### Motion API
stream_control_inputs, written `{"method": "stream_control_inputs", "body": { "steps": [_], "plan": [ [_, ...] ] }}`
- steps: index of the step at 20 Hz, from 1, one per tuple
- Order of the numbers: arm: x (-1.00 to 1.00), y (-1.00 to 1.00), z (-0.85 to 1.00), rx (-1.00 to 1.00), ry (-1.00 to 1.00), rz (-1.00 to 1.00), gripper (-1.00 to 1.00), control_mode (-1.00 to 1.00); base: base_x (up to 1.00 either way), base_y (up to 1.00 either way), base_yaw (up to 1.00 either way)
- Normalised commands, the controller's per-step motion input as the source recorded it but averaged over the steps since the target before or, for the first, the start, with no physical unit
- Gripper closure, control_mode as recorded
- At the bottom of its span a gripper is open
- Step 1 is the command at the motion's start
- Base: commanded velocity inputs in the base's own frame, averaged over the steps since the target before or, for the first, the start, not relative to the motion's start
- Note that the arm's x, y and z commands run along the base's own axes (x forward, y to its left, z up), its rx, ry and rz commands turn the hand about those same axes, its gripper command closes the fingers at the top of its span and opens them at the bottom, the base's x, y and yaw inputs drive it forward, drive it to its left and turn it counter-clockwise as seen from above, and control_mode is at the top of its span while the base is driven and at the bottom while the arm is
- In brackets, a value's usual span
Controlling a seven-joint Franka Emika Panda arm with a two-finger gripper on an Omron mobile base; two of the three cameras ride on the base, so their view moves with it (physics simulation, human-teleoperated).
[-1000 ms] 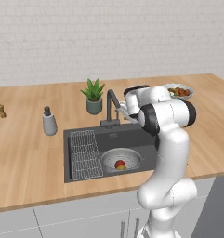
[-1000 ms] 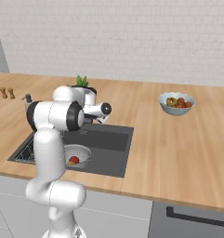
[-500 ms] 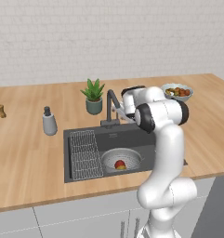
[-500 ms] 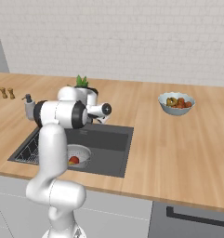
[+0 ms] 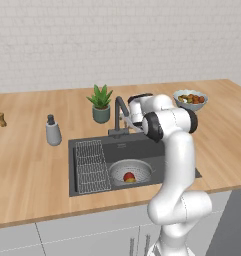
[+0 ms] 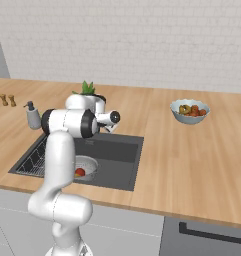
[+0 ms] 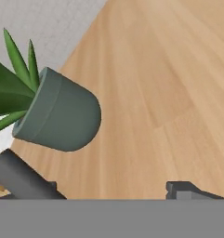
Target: Put the colander in the sink, put the kiwi, apple in the colander, and turn on the sink faucet and pour water over the colander.
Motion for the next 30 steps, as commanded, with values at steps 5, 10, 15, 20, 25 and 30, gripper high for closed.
{"method": "stream_control_inputs", "body": {
  "steps": [5, 10, 15, 20, 25, 30],
  "plan": [
    [0.0, 0.0, -0.09, 0.0, 0.03, -0.06, 1.0, -1.0, 0.0, 0.0, 0.0],
    [0.0, -0.06, -0.03, 0.0, 0.02, -0.07, 1.0, -1.0, 0.0, 0.0, 0.0],
    [0.0, -0.36, 0.0, 0.0, 0.01, -0.09, 1.0, -1.0, 0.0, 0.0, 0.0],
    [-0.01, -0.52, 0.0, 0.02, 0.01, -0.09, 1.0, -1.0, 0.0, 0.0, 0.0],
    [-0.14, -0.63, 0.0, 0.04, 0.0, -0.09, 1.0, -1.0, 0.0, 0.0, 0.0],
    [-0.3, -0.71, 0.0, 0.09, 0.01, -0.08, 1.0, -1.0, 0.0, 0.0, 0.0]
  ]
}}
